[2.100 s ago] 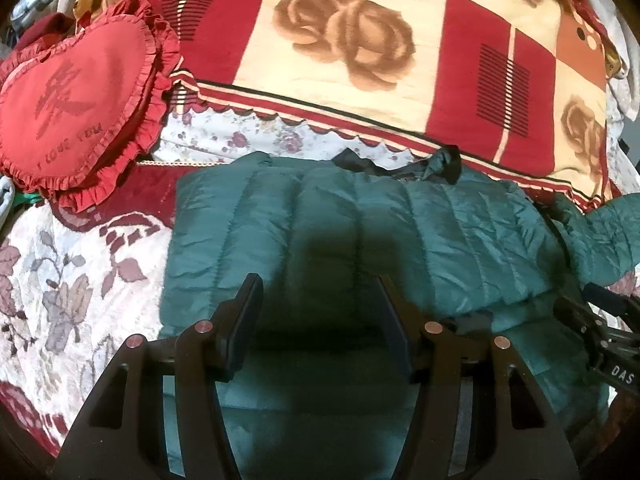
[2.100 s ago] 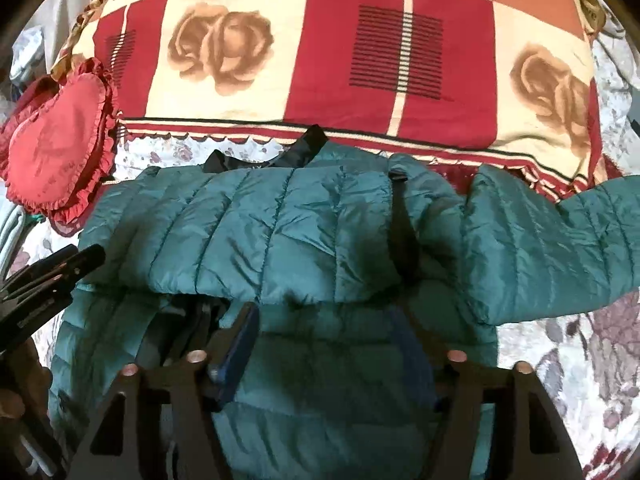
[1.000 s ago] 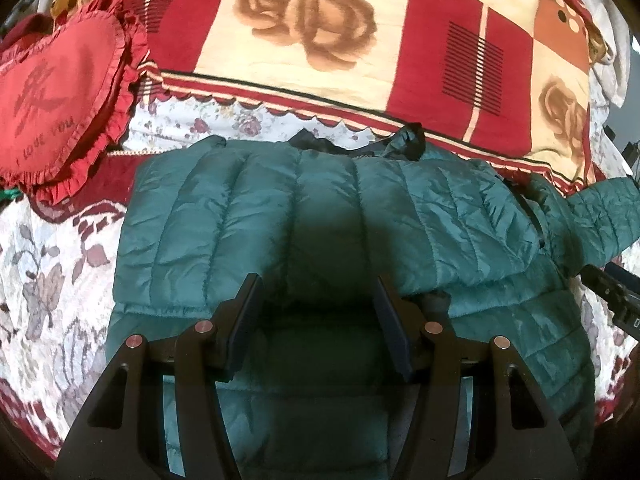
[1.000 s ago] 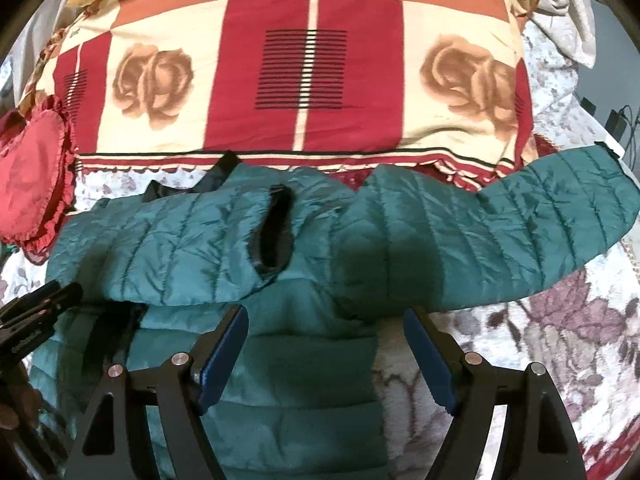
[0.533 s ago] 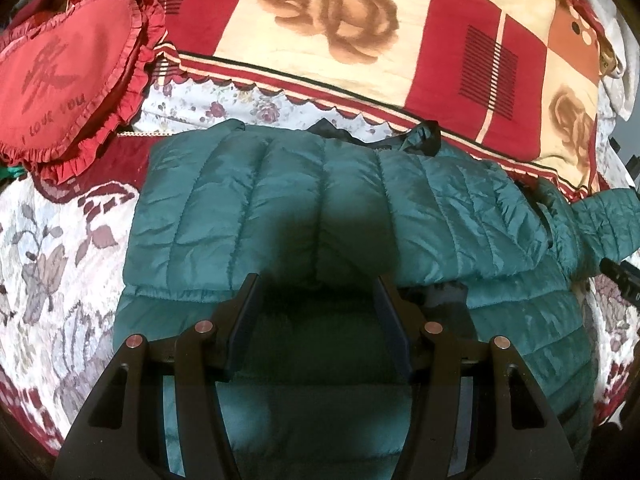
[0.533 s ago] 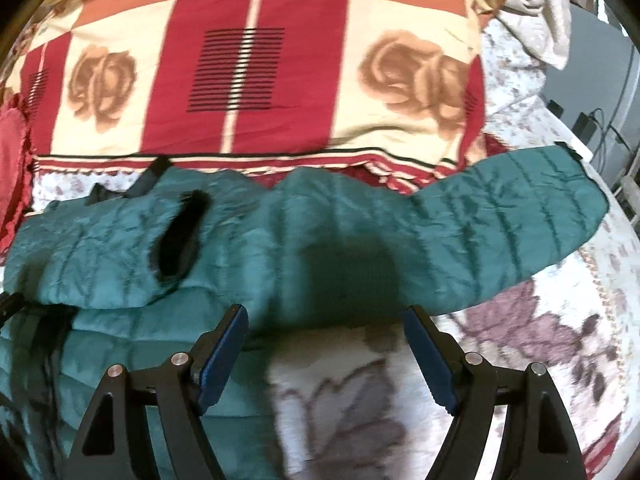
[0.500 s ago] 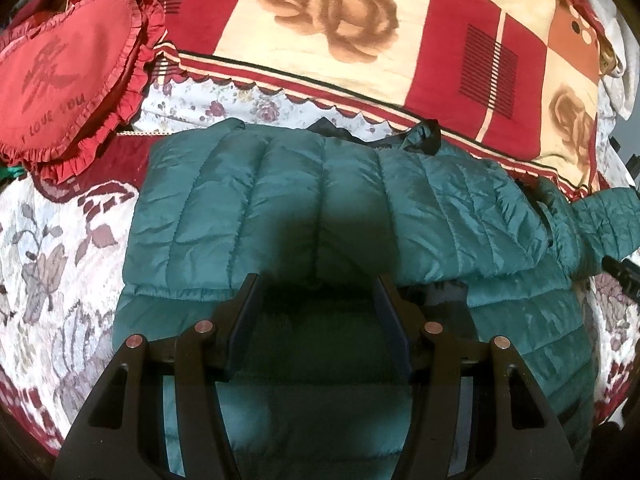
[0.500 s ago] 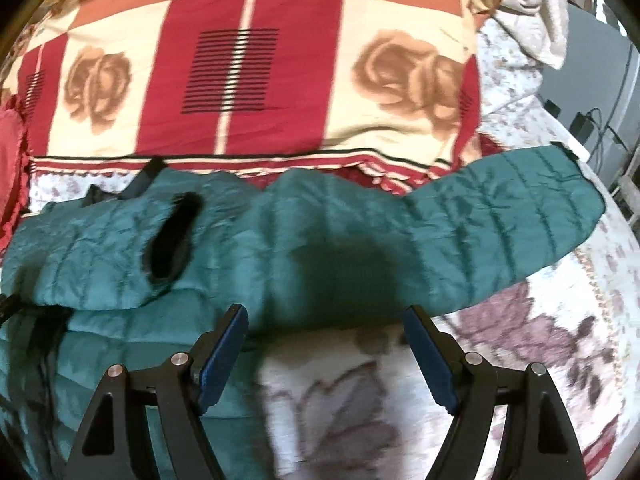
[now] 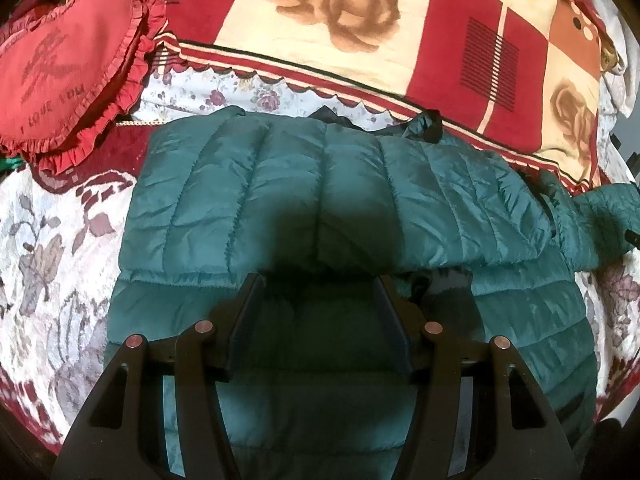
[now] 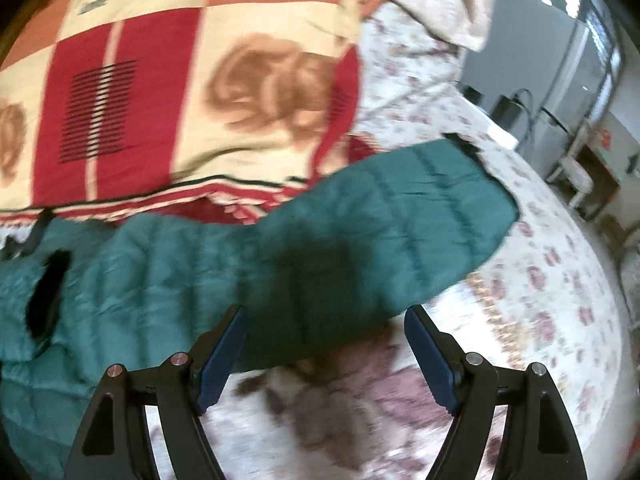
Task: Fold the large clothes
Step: 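Grasp the cuff of the other sleeve with the right tool, then fold the held sleeve across the jacket body with the right tool and release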
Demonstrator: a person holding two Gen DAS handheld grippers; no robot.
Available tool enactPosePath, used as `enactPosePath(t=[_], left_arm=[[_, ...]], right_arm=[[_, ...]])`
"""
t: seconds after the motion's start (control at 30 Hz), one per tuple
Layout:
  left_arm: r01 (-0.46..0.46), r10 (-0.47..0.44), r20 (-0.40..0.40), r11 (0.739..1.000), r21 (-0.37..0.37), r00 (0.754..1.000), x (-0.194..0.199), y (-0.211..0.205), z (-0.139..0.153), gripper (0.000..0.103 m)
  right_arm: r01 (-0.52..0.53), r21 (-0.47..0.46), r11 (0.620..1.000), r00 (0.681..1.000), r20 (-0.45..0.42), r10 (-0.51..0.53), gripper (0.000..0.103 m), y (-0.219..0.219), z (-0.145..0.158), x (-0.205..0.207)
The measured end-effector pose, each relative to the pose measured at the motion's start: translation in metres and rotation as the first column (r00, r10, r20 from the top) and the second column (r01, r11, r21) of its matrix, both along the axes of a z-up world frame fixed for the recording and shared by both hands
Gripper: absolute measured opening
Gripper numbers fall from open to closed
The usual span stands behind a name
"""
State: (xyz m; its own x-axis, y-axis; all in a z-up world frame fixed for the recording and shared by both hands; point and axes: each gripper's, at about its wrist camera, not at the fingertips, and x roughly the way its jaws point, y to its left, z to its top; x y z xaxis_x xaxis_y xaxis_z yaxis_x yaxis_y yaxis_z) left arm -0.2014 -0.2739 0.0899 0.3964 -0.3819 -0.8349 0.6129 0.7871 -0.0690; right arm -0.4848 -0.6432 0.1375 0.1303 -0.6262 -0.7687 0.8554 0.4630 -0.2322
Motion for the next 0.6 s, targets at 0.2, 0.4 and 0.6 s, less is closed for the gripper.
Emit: enactPosePath(t=[0.2,0.4,0.6], left_arm=[[0.007,-0.007,-0.004,1.000,0.006,1.000,-0.001,-0.001,-0.003,0.057],[0.001,0.000,-0.012,1.000,0.013,1.000,0.001,0.000,-0.007,0.057],[-0.001,0.001,-0.008,1.000,0.027,1.000,0.000,0.002,-0.009,0.057]], right_arm=[[0.087,-0.025,0.996,0.996,-0.019,-0.088,0.086,-0.027,0.007,-0.023],[0.122,-0.010,0.992,0.993,0.005,-0.122,0.088,-0.050,0.007,-0.032],[0.139,0.033,0.990,0.988,0.058,-0.141,0.088,-0.073,0.000,-0.033]])
